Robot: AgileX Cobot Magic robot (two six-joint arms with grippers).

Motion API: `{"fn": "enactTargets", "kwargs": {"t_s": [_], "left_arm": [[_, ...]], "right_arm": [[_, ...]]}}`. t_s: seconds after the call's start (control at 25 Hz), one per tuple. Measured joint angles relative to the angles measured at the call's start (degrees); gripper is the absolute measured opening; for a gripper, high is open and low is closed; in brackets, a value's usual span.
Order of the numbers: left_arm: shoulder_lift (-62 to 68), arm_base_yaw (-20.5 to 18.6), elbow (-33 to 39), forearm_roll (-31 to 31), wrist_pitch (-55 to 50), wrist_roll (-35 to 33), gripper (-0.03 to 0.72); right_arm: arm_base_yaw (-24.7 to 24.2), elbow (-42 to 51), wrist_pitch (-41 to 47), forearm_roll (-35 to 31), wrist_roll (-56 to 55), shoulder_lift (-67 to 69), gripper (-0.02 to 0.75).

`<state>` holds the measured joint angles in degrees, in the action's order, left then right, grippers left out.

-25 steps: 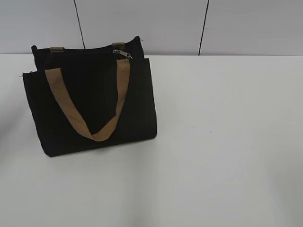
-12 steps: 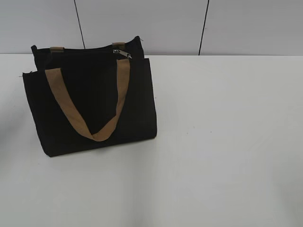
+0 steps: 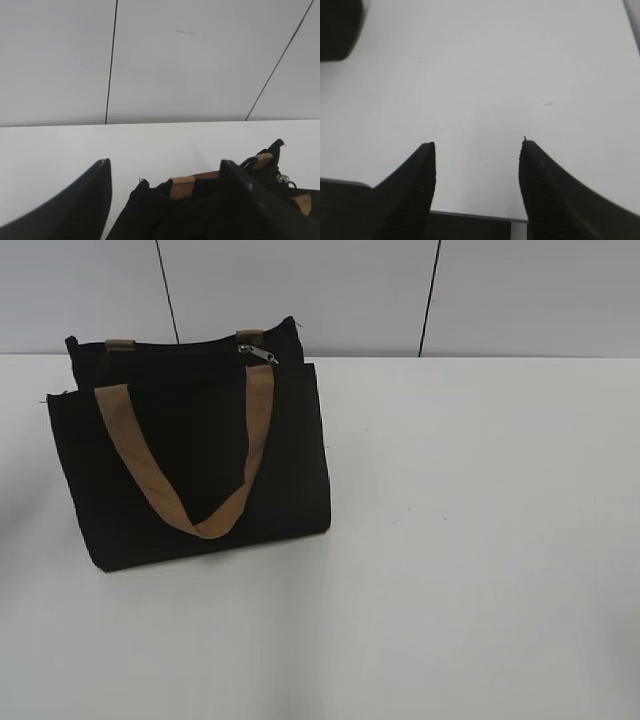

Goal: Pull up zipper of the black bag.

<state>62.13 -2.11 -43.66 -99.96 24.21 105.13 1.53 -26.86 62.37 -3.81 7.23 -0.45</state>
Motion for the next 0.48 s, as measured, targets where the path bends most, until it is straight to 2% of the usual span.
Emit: {"fn": "enactTargets", "kwargs": {"t_s": [0.16,0.48], "left_arm": [[0.00,0.00,0.00,0.00,-0.01,0.00,0.500],[0.00,0.00,0.00,0.00,-0.42,0.00,0.500]], "right_arm": [[-8.02,0.00,0.02,0.00,0.00,0.00,0.409],[-8.97,0.00,0.07,-0.51,0.05,0.00,0.409]]}}
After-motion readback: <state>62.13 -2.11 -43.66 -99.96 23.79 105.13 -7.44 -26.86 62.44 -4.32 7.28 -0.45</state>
